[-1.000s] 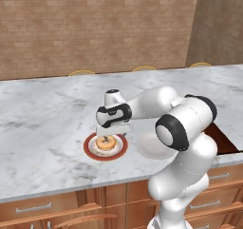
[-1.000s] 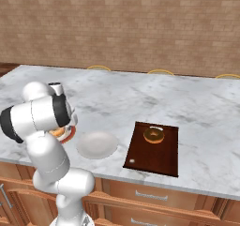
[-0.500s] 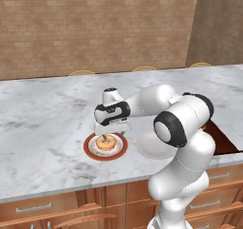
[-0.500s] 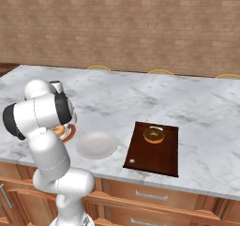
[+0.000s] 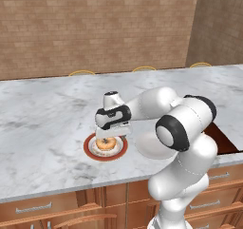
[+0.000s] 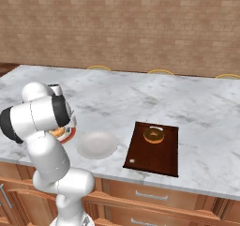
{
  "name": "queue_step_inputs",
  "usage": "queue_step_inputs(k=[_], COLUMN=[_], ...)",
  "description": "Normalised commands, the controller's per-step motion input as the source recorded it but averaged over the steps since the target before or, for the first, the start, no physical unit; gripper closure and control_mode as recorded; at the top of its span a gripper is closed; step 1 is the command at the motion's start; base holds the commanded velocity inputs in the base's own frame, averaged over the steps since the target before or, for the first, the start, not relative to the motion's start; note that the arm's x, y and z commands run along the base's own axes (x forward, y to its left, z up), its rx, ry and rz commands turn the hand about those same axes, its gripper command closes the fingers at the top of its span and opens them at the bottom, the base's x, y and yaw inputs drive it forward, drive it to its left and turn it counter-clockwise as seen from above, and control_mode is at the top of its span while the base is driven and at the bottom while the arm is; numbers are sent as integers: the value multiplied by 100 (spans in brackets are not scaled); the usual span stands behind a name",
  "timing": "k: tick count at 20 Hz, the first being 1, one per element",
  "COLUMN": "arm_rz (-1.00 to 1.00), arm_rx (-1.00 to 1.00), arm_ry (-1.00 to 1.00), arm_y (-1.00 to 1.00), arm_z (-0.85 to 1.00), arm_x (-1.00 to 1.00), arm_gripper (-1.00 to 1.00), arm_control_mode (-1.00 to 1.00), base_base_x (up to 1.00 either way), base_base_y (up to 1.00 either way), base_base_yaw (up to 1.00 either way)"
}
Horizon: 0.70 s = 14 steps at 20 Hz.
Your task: Move the dessert items from the plates to the tray.
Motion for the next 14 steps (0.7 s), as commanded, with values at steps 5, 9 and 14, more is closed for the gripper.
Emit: queue_step_inputs(k=[5,9,14], arm_rz=[0,-2,-4], arm_rx=[0,0,0], arm_ry=[0,0,-1], arm_y=[0,-4,-6], arm_z=[-8,-8,-15], arm_x=[11,0,0], arm_gripper=[-100,-100,-100], arm_control_mode=[-100,-100,-100], base_base_x=[0,0,0], base_base_y=[0,0,0], base_base_yaw=[0,0,0])
